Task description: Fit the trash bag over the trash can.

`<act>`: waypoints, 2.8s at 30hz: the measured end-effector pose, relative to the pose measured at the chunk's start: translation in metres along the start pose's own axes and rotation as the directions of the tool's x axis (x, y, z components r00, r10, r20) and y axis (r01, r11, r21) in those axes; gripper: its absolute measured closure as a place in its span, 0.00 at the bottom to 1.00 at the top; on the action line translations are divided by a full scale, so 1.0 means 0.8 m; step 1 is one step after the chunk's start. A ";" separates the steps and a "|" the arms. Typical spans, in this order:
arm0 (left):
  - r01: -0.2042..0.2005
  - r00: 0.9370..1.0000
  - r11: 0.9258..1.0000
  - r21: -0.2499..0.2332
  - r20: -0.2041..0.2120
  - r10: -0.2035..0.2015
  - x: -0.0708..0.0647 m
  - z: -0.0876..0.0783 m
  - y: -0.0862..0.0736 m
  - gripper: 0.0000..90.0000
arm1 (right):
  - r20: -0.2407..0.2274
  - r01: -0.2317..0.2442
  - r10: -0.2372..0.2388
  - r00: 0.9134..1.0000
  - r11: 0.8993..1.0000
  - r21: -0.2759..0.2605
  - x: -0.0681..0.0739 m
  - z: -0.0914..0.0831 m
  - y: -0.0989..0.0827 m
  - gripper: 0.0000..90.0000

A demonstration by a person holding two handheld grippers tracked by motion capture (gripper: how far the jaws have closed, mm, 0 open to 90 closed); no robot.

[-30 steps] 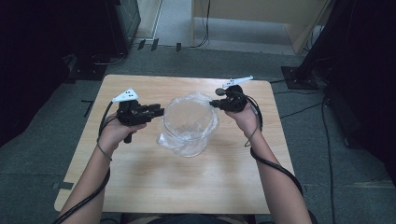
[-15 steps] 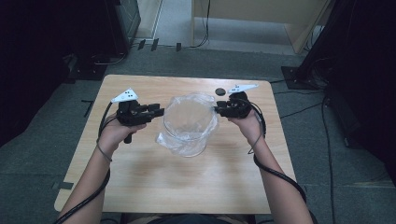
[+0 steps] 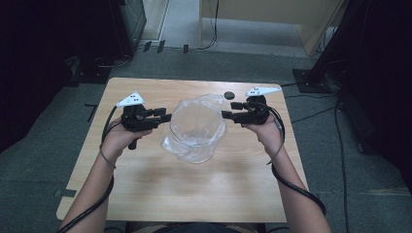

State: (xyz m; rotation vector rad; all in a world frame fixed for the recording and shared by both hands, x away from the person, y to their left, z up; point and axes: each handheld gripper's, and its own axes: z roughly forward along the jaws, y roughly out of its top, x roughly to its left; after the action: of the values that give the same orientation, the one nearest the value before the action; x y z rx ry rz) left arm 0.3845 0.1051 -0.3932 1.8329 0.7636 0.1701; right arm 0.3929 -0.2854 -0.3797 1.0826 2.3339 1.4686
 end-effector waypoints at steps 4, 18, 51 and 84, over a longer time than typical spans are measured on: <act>-0.010 1.000 1.000 0.014 0.000 0.010 -0.002 -0.001 -0.001 0.63 | -0.009 -0.004 0.004 1.000 1.000 0.014 0.005 -0.002 -0.004 0.42; -0.024 1.000 0.999 0.021 0.008 0.024 -0.007 -0.009 -0.002 0.59 | -0.024 0.032 -0.031 0.999 0.999 0.027 0.009 -0.018 -0.012 0.40; -0.052 0.998 0.997 0.059 -0.030 0.054 -0.006 -0.052 -0.012 0.43 | -0.024 0.069 -0.068 0.997 0.996 0.051 0.002 -0.045 -0.028 0.32; -0.043 0.993 0.995 0.091 -0.102 0.053 0.025 -0.069 -0.067 0.39 | 0.000 0.093 -0.093 0.996 0.994 0.065 -0.009 -0.059 -0.036 0.34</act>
State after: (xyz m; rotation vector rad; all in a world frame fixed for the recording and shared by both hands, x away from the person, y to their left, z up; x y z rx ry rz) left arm 0.3524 0.1710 -0.4233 1.9399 0.8112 0.2691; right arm 0.3606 -0.3303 -0.3820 0.9759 2.4105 1.3675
